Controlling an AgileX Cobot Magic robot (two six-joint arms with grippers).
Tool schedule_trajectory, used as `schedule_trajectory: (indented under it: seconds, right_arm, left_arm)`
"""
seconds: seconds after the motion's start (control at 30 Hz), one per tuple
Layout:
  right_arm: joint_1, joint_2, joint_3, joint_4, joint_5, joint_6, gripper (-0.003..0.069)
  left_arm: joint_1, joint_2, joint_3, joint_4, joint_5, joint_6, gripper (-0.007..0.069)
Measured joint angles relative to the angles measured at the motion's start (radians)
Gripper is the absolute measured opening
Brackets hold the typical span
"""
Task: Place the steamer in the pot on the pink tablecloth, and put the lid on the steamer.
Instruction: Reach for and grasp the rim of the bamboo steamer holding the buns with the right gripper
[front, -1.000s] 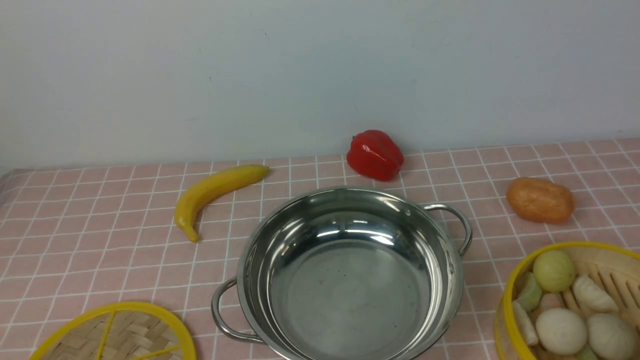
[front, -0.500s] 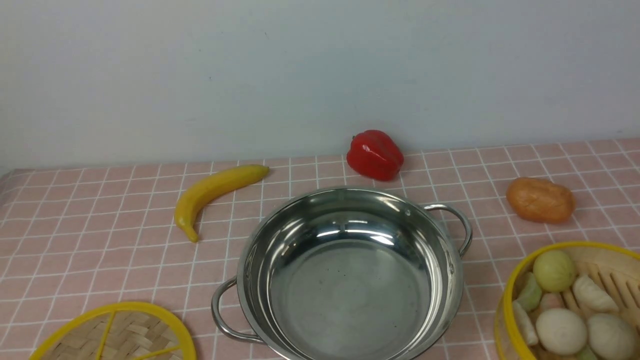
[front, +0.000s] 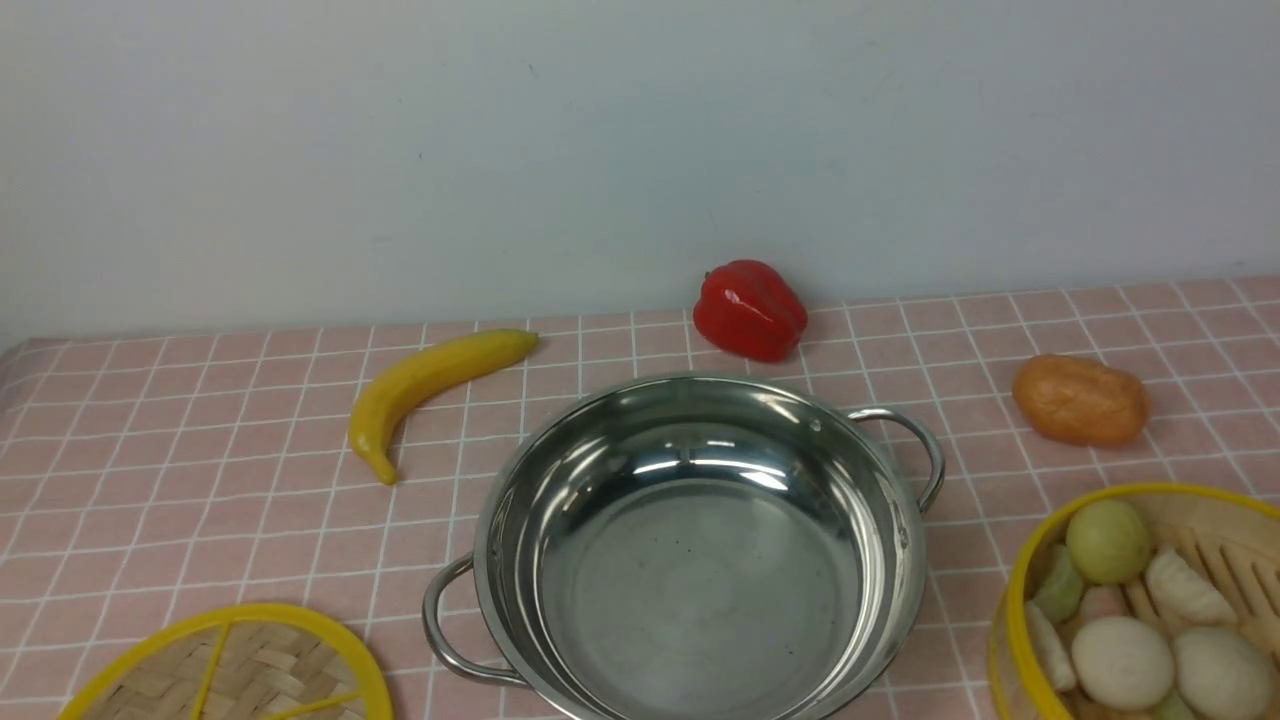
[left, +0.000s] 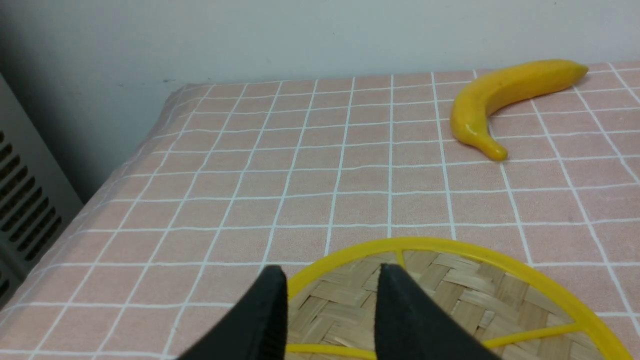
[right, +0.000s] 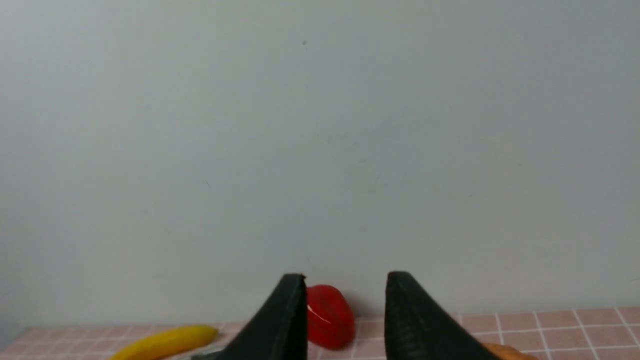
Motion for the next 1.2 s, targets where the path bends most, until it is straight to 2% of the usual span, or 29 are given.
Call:
schedule_trajectory:
  seconds: [0.23, 0.33, 0.43, 0.5, 0.53, 0.57, 0.6, 0.63, 0.67, 0.73, 0.83, 0.93, 1.03, 1.2]
  right_arm:
    - [0.0, -0.002, -0.052, 0.103, 0.079, 0.048, 0.024]
    - [0.0, 0.052, -0.144, 0.093, 0.332, 0.047, 0.024]
    - [0.0, 0.185, -0.226, 0.03, 0.577, 0.0, 0.024]
    - [0.0, 0.296, -0.271, -0.003, 0.702, -0.073, 0.024]
    - [0.0, 0.323, -0.275, -0.006, 0.711, -0.09, 0.024]
    - [0.0, 0.443, -0.306, -0.024, 0.772, -0.178, 0.024]
    - [0.0, 0.457, -0.308, -0.023, 0.772, -0.188, 0.024]
    - [0.0, 0.568, -0.327, -0.026, 0.793, -0.281, 0.0241]
    - [0.0, 0.582, -0.327, -0.025, 0.793, -0.292, 0.0241]
    - [0.0, 0.746, -0.335, -0.023, 0.797, -0.412, 0.0251]
    - [0.01, 0.93, -0.339, -0.033, 0.786, -0.473, 0.0293]
    - [0.066, 1.054, -0.352, -0.07, 0.735, -0.459, 0.0347]
    - [0.164, 1.201, -0.38, -0.2, 0.68, -0.367, 0.0407]
    - [0.252, 1.316, -0.396, -0.336, 0.658, -0.254, 0.0423]
  left_arm:
    - [0.0, 0.0, 0.0, 0.0, 0.0, 0.0, 0.0243]
    - [0.0, 0.0, 0.0, 0.0, 0.0, 0.0, 0.0243]
    - [0.0, 0.0, 0.0, 0.0, 0.0, 0.0, 0.0243]
    - [0.0, 0.0, 0.0, 0.0, 0.0, 0.0, 0.0243]
    - [0.0, 0.0, 0.0, 0.0, 0.0, 0.0, 0.0243]
    - [0.0, 0.0, 0.0, 0.0, 0.0, 0.0, 0.0243]
    - [0.0, 0.0, 0.0, 0.0, 0.0, 0.0, 0.0243]
    - [0.0, 0.0, 0.0, 0.0, 0.0, 0.0, 0.0243]
    - [0.0, 0.0, 0.0, 0.0, 0.0, 0.0, 0.0243]
    - [0.0, 0.0, 0.0, 0.0, 0.0, 0.0, 0.0243]
    - [0.0, 0.0, 0.0, 0.0, 0.0, 0.0, 0.0243]
    - [0.0, 0.0, 0.0, 0.0, 0.0, 0.0, 0.0243]
    - [0.0, 0.0, 0.0, 0.0, 0.0, 0.0, 0.0243]
    - [0.0, 0.0, 0.0, 0.0, 0.0, 0.0, 0.0243]
